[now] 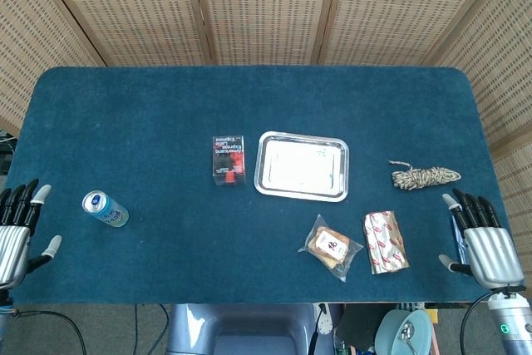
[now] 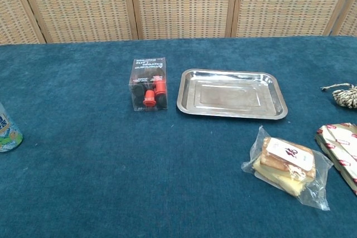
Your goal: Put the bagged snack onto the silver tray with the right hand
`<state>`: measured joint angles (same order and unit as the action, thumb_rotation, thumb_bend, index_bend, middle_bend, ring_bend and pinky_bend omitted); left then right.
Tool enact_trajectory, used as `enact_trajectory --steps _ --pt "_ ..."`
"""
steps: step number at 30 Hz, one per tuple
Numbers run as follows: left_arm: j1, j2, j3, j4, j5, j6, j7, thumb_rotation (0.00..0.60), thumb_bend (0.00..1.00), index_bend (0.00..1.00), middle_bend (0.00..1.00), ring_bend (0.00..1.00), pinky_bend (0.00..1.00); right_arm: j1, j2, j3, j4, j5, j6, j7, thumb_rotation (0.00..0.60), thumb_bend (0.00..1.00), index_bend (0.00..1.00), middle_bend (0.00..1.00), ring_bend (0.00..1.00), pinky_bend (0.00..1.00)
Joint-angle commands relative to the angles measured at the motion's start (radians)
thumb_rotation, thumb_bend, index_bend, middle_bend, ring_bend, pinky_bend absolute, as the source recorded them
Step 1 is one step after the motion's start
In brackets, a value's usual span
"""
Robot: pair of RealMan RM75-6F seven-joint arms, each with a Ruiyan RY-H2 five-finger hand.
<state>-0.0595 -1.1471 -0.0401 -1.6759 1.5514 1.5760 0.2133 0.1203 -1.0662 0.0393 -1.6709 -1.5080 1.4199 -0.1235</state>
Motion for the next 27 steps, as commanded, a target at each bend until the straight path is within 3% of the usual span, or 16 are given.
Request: enact_trajectory --steps 1,17,27 --pt "0.003 -0.002 0.002 0.003 -0.003 0.000 -0.001 0.600 0.31 0.00 0.00 0.00 0.00 0.000 0.000 -0.001 0.002 -0.001 -0.001 0.001 0.600 0.08 0.00 0.00 0.00 0.00" --pt "0.010 -0.008 0.003 0.002 -0.001 0.008 0.006 0.600 0.32 0.00 0.00 0.00 0.00 0.020 0.008 -0.009 -0.001 -0.024 -0.033 0.002 0.600 0.08 0.00 0.00 0.00 0.00" --pt "0.016 -0.015 0.006 -0.018 -0.005 0.009 0.041 0.600 0.32 0.00 0.00 0.00 0.00 0.062 -0.008 -0.033 0.025 -0.098 -0.081 0.000 0.600 0.08 0.00 0.00 0.00 0.00"
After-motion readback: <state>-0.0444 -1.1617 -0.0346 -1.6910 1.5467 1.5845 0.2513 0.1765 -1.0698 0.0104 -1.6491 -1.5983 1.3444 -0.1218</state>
